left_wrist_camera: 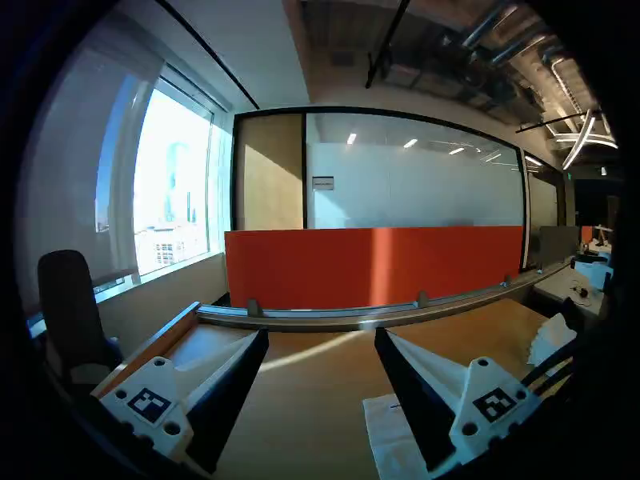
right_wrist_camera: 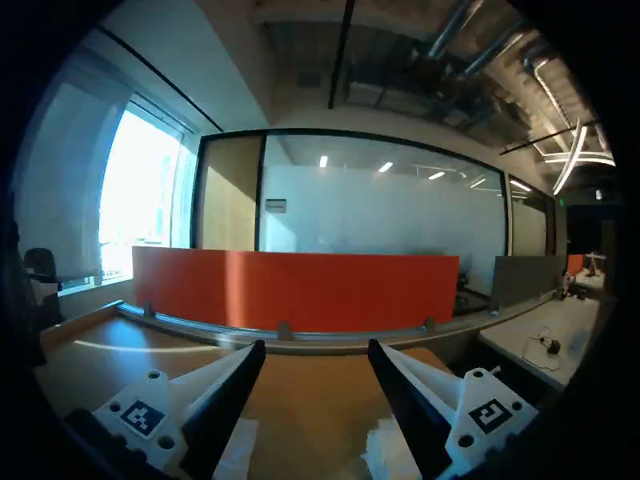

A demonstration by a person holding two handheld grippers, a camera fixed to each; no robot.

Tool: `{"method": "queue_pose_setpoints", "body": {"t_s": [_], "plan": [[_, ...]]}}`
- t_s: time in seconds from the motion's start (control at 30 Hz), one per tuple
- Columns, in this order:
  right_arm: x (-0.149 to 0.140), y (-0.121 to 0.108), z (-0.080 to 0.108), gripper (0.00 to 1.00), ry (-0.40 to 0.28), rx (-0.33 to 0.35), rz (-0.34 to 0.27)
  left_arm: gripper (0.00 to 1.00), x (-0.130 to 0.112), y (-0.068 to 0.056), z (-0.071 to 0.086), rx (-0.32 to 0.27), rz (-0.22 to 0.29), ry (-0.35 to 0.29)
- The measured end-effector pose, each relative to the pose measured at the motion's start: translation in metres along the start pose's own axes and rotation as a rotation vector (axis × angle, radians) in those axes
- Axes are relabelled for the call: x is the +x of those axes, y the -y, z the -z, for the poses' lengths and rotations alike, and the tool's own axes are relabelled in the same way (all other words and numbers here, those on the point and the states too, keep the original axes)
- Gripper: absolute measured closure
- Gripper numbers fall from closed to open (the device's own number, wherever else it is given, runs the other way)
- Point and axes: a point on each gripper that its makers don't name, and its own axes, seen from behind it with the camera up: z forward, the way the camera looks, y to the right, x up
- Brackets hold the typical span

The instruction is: Fold towel

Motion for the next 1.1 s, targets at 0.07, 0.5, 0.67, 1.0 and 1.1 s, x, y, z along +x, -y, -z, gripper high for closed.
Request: {"method": "queue_pose_setpoints", "body": {"t_s": [0.07, 0.5, 0.67, 1.0, 1.1], "plan": [[0.002, 0.003, -0.001, 0.01, 0.002, 0.009, 0.005, 0.01, 0.001, -0.002, 0.000, -0.016, -0.008, 0.010], [0.008, 0.046, 0.000, 0.01, 0.058, 0.182, 0.073, 0.01, -0.002, -0.037, -0.002, -0.195, -0.081, 0.094], [0.004, 0.061, 0.000, 0.00, 0.097, 0.249, 0.102, 0.01, -0.003, -0.050, -0.002, -0.267, -0.091, 0.119], [-0.031, 0.082, 0.007, 0.00, 0.218, 0.376, 0.192, 0.01, -0.029, -0.064, -0.001, -0.347, -0.140, 0.189], [-0.046, 0.090, 0.013, 0.00, 0.262, 0.426, 0.217, 0.01, -0.039, -0.071, 0.001, -0.379, -0.150, 0.214]]}}
